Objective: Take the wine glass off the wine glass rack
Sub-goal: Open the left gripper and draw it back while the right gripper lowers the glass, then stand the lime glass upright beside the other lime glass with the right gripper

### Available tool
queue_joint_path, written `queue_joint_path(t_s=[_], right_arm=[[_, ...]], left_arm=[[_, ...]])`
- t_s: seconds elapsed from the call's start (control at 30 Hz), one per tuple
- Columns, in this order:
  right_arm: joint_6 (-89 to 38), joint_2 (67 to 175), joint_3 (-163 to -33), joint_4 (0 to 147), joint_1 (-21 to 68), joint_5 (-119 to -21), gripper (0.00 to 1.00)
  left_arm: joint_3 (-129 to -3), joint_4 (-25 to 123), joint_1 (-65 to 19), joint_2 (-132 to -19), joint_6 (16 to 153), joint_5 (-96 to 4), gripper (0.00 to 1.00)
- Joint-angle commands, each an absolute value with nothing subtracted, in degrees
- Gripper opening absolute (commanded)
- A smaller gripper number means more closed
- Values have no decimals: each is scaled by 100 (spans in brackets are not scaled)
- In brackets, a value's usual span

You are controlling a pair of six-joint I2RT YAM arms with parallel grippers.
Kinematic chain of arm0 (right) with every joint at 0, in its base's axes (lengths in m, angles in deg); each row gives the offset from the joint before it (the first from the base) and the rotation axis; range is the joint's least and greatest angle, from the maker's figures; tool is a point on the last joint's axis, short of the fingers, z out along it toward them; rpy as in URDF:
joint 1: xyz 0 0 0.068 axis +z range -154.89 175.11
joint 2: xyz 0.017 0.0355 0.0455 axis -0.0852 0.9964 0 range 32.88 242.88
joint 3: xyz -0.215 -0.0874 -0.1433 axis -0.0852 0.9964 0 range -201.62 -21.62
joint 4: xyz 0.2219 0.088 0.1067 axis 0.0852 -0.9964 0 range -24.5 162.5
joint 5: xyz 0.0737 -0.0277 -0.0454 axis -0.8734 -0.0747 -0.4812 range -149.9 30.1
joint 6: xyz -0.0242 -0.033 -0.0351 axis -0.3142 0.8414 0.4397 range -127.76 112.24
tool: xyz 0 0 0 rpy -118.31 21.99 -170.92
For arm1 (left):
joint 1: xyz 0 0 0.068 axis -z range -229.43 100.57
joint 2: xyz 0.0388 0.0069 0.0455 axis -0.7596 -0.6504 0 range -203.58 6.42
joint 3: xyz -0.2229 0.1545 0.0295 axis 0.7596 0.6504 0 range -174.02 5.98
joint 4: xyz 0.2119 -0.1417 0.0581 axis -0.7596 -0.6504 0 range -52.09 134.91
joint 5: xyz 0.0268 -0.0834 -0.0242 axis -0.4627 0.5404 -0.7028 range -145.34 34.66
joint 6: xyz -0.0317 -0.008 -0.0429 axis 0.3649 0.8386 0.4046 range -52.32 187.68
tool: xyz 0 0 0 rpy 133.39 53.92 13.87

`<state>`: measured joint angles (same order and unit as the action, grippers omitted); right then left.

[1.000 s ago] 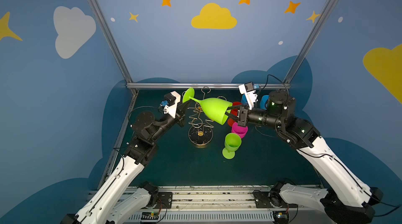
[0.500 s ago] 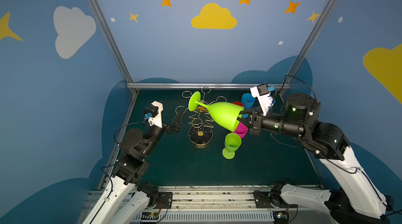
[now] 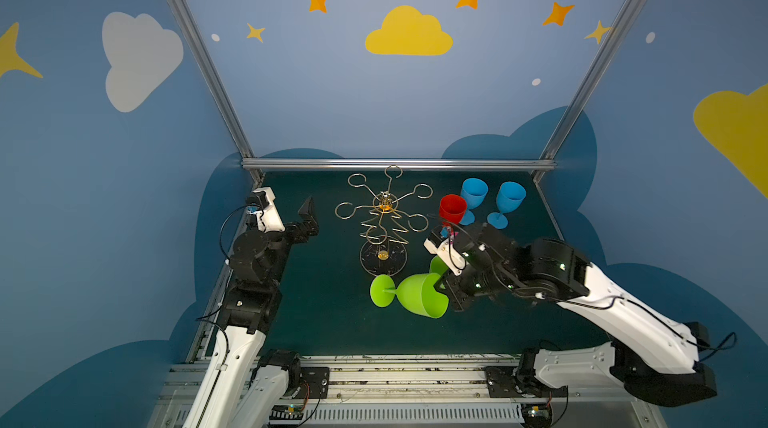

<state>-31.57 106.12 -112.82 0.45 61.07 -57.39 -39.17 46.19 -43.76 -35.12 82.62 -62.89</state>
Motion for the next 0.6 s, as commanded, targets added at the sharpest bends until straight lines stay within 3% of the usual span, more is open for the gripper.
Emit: queue_joint_path(t_s=[0.0, 0.2, 0.47, 0.57], right_arm=[[-3376, 11038, -11342, -539, 6172, -5182, 0], [-3389, 11900, -11333, -435, 6148, -5386, 0], [-3923, 13388, -12163, -1493, 6111, -5295, 0], [-3905, 13490, -12050, -1180, 6138, -5421, 0]], left_arm=[[-3818, 4717, -4550, -3519, 8469, -6006, 99], [-3629, 4839, -4811, -3516, 8476, -5783, 99], [-3393, 4973, -4900, -3441, 8252, -5852, 99], [-3366, 5009, -4901, -3414, 8088, -5885, 99]])
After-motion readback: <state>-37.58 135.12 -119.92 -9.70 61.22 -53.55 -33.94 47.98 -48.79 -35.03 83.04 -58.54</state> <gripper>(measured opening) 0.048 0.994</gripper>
